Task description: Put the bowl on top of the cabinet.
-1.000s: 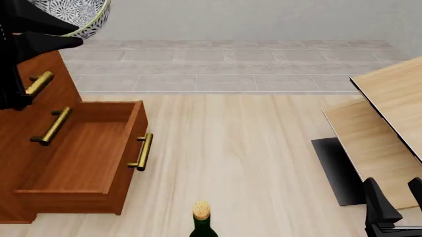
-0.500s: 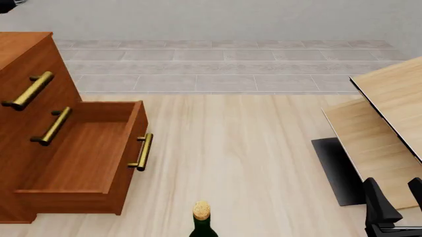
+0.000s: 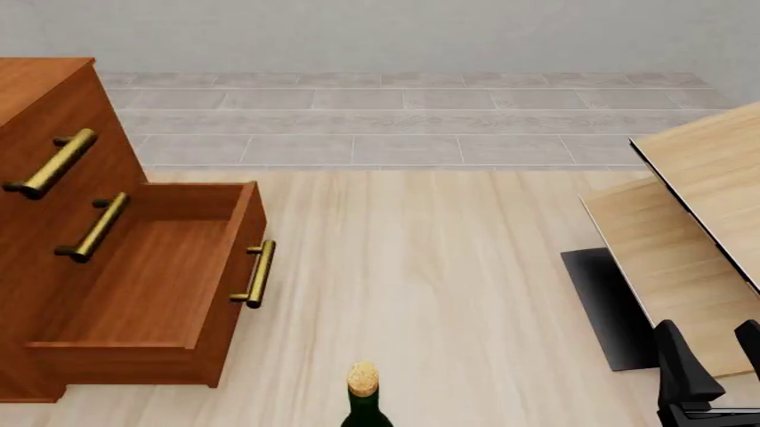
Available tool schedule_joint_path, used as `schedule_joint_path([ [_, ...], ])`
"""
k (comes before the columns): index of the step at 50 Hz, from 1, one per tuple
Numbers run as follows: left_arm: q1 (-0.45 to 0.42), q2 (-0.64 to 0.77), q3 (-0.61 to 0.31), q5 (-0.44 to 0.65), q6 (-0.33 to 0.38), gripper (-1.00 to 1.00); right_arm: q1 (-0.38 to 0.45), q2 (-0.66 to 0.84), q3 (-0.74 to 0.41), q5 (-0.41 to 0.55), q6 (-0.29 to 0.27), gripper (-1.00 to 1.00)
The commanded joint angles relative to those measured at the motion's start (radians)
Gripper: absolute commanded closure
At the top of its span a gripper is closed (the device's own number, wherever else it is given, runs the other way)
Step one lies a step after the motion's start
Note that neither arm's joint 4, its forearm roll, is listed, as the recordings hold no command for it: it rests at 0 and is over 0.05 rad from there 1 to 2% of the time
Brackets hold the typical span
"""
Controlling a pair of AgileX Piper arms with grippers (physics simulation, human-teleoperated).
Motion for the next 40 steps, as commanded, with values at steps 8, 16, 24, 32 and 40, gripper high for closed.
schedule_joint_path([
  [8,0.050,-0.024,0.020,0.000,-0.102,1.00,0.000,0.000,0.000,0.000,0.000,-1.00],
  [16,0.096,-0.020,0.024,0.000,-0.147,1.00,0.000,0.000,0.000,0.000,0.000,-1.00],
  [24,0.164,-0.009,0.075,0.000,-0.185,1.00,0.000,0.000,0.000,0.000,0.000,-1.00],
  [32,0.221,0.020,0.078,0.000,-0.176,1.00,0.000,0.000,0.000,0.000,0.000,-1.00],
  [40,0.274,0.073,0.047,0.000,-0.165,1.00,0.000,0.000,0.000,0.000,0.000,-1.00],
])
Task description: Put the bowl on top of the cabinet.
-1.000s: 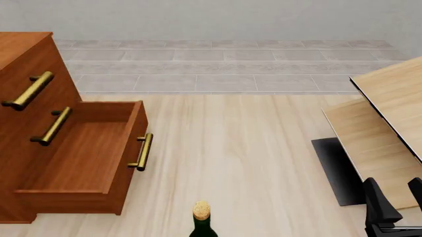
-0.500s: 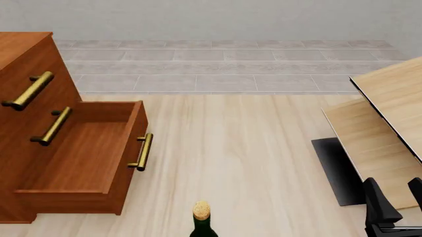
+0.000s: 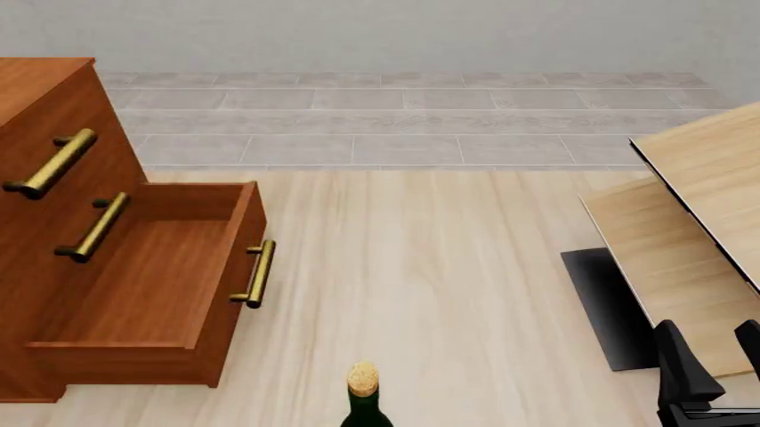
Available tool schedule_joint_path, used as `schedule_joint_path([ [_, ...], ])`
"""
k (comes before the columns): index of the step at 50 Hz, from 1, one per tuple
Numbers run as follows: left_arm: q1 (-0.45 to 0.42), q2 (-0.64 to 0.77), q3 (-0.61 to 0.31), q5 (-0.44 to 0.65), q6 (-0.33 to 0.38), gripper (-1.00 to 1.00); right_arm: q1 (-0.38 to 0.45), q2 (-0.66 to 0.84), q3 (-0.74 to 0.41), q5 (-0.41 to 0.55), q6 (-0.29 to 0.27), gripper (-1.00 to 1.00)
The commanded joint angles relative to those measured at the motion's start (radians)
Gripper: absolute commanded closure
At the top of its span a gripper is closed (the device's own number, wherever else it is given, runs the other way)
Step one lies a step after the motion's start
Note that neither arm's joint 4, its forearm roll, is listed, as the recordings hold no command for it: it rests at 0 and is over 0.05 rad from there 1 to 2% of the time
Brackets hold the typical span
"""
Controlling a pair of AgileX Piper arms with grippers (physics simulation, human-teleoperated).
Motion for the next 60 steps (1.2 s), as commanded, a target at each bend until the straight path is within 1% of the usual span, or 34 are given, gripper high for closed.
schedule_joint_path([
  [1,0.079,0.055,-0.018,0.000,0.003,1.00,0.000,0.000,0.000,0.000,0.000,-1.00],
  [3,0.106,0.055,0.008,0.000,0.024,1.00,0.000,0.000,0.000,0.000,0.000,-1.00],
  [5,0.113,0.072,-0.023,0.000,0.007,1.00,0.000,0.000,0.000,0.000,0.000,-1.00],
  [6,0.127,0.080,-0.032,0.000,0.018,1.00,0.000,0.000,0.000,0.000,0.000,-1.00],
  [9,0.142,0.092,-0.041,0.000,0.021,1.00,0.000,0.000,0.000,0.000,0.000,-1.00],
  [20,0.150,0.119,-0.048,0.000,0.017,1.00,0.000,0.000,0.000,0.000,0.000,-1.00],
  [21,0.152,0.121,-0.050,0.000,0.019,1.00,0.006,-0.007,-0.059,0.065,0.000,-1.00],
  [22,0.151,0.125,-0.053,0.000,0.019,1.00,0.006,-0.006,-0.061,0.068,0.000,-1.00],
  [26,0.157,0.143,-0.070,0.000,0.021,1.00,0.006,-0.007,-0.061,0.068,0.000,-1.00],
  [29,0.154,0.143,-0.055,0.000,0.018,1.00,0.006,-0.007,-0.062,0.068,0.000,-1.00],
  [38,0.160,0.162,-0.065,0.000,0.018,1.00,0.006,-0.006,-0.048,0.054,0.000,-1.00],
  [40,0.158,0.168,-0.062,0.000,0.006,1.00,0.006,-0.006,-0.049,0.055,0.000,-1.00],
  [49,0.177,0.187,-0.061,0.000,0.001,1.00,0.006,-0.007,-0.057,0.063,0.000,-1.00],
  [54,0.177,0.199,-0.061,0.000,-0.027,1.00,0.007,-0.007,-0.064,0.070,0.000,-1.00],
  [60,0.185,0.213,-0.058,0.000,-0.034,1.00,0.007,-0.007,-0.060,0.067,0.000,-1.00],
])
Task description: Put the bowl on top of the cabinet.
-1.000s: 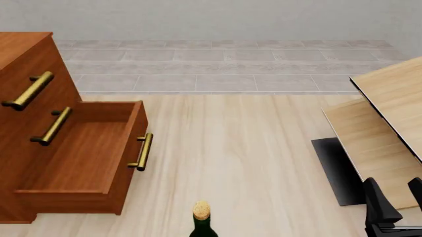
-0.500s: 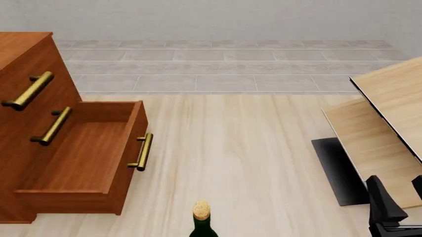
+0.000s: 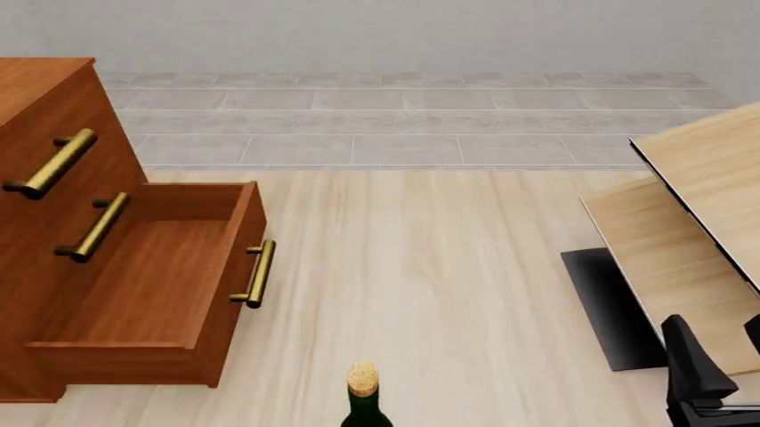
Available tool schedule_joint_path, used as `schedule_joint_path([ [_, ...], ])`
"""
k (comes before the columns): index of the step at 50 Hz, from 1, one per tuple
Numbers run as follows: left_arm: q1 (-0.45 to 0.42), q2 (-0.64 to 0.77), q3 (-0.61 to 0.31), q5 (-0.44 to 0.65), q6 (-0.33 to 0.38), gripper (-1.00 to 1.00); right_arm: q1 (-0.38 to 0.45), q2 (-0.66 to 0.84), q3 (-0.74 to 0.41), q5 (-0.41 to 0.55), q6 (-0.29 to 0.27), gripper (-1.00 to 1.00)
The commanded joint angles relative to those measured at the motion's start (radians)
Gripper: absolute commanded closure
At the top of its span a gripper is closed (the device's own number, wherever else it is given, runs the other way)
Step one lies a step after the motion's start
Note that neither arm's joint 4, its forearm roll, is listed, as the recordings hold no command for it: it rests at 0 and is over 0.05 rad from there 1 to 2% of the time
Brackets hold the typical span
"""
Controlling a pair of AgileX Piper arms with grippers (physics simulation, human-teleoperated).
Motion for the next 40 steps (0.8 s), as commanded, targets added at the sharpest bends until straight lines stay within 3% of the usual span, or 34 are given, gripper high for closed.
schedule_joint_path([
  [1,0.011,0.024,-0.004,0.000,-0.021,1.00,0.000,0.000,-0.002,0.003,0.000,-1.00],
  [27,0.112,0.090,-0.039,-0.001,-0.028,1.00,0.001,0.000,-0.003,0.004,0.000,-1.00],
  [40,0.143,0.114,-0.003,-0.038,-0.007,1.00,0.001,0.000,-0.003,0.004,0.000,-1.00],
])
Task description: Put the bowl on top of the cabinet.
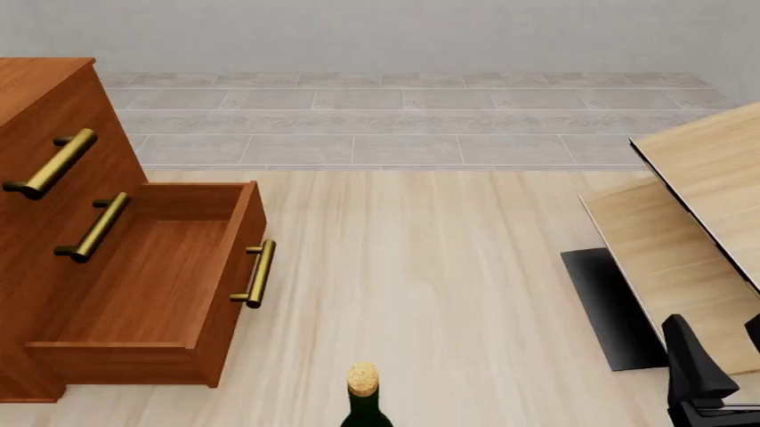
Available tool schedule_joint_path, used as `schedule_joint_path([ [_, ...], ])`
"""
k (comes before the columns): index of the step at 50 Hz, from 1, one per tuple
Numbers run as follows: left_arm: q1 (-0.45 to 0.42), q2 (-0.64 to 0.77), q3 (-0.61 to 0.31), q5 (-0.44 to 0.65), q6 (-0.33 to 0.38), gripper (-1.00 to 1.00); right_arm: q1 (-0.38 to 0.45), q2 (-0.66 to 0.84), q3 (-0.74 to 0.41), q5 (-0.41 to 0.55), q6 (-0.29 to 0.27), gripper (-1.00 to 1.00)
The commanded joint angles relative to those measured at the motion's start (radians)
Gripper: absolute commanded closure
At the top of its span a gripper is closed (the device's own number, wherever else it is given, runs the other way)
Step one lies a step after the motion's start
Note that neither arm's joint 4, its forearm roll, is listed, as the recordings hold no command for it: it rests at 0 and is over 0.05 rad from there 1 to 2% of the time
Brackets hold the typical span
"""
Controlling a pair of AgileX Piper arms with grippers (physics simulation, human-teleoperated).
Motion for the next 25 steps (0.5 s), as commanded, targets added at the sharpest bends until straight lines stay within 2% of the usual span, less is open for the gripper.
schedule_joint_path([
  [1,0.031,0.023,0.009,-0.027,0.019,1.00,0.000,0.000,0.000,0.000,0.000,-1.00],
  [25,0.044,0.088,-0.043,-0.051,0.036,1.00,0.000,0.000,0.000,0.000,0.000,-1.00],
])
